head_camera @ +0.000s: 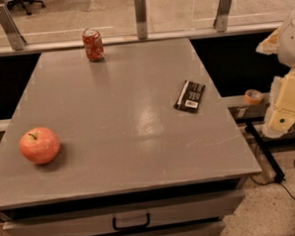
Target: Move rxbar chocolate near apple
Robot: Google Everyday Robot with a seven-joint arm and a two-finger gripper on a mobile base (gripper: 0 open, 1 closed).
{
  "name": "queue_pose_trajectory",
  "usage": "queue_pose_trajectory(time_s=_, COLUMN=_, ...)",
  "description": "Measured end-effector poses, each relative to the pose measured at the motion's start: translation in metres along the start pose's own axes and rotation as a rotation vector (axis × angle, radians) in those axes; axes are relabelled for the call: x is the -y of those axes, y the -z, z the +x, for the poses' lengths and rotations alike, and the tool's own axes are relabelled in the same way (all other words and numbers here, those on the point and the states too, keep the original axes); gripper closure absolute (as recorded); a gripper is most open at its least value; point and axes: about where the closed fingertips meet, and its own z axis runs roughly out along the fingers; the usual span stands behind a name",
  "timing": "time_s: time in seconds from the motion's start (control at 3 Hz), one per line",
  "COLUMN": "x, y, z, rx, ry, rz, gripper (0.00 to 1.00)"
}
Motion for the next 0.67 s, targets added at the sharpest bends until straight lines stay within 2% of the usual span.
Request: queue_pose_trajectory(time_s=0.67, x=0.0006, y=0.0007, z=-0.0034, rx=0.004, ry=0.022, rz=0.003, gripper=0.00)
